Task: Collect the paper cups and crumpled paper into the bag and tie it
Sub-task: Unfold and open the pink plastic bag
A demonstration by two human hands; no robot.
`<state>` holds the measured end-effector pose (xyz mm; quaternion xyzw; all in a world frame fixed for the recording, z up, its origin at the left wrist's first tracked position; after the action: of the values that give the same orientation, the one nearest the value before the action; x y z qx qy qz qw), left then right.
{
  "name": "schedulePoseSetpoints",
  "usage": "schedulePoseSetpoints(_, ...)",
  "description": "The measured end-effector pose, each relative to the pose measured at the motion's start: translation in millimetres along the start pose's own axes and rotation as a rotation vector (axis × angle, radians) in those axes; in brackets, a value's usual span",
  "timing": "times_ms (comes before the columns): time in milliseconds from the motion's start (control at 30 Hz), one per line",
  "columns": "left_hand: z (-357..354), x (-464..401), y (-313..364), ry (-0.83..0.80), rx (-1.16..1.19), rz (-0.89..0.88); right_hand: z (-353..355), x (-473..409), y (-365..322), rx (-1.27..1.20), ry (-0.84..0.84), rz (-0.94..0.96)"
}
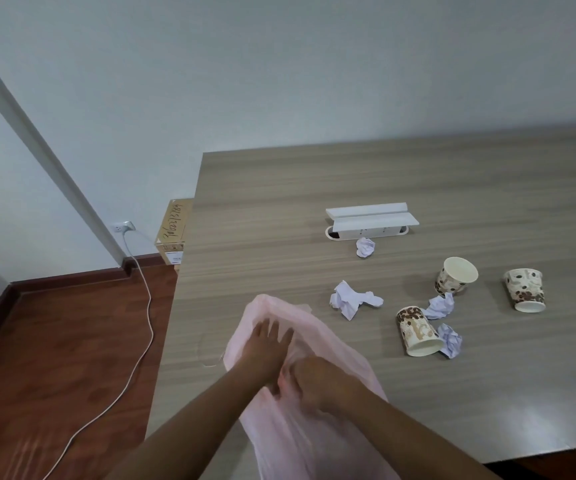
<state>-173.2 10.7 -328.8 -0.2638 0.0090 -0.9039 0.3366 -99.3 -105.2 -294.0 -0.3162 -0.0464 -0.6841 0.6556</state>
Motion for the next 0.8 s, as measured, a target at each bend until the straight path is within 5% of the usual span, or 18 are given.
schedulePoseSetpoints(100, -19.0, 10.8, 3.6, -0.111, 0.095, 0.132, -4.1, -8.5, 19.0, -0.097, 0.200, -0.032)
schedulePoseSetpoints(233, -30.5, 23.5, -21.2, -0.167, 0.030, 0.071, -6.7, -11.5, 44.2, 0.136, -0.154, -0.256)
schedulePoseSetpoints(367, -32.4, 34.8, -47.9, -0.296, 0.128, 0.231, 7.9, 0.8, 53.1, 0.182, -0.259, -0.336)
schedulePoseSetpoints(500, -37.1, 39.6, -52.6, -0.375, 0.075, 0.204, 4.0, 0.0, 51.0, 0.180, -0.397, -0.450)
schedulePoseSetpoints(633, -47.0, 31.8, -42.9, -0.378, 0.068, 0.006, -2.9, 1.3, 41.9, 0.306, -0.453, -0.431)
schedulePoseSetpoints(800, -29.5, 9.9, -26.7, -0.301, 0.415, -0.046, -36.4, -10.6, 33.2, 0.349, -0.427, -0.137)
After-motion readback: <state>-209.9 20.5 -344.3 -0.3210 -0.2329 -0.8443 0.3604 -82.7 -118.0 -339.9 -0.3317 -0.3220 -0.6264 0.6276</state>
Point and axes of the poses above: each hand's wrist, its own x-axis away from the middle knuckle, its own z-axis out of the back of the hand, y = z × x, the point moved 1 cm from there along -x, towards the middle knuckle, and after that the axes turned 11 degrees about z, right-handed, at the moved point
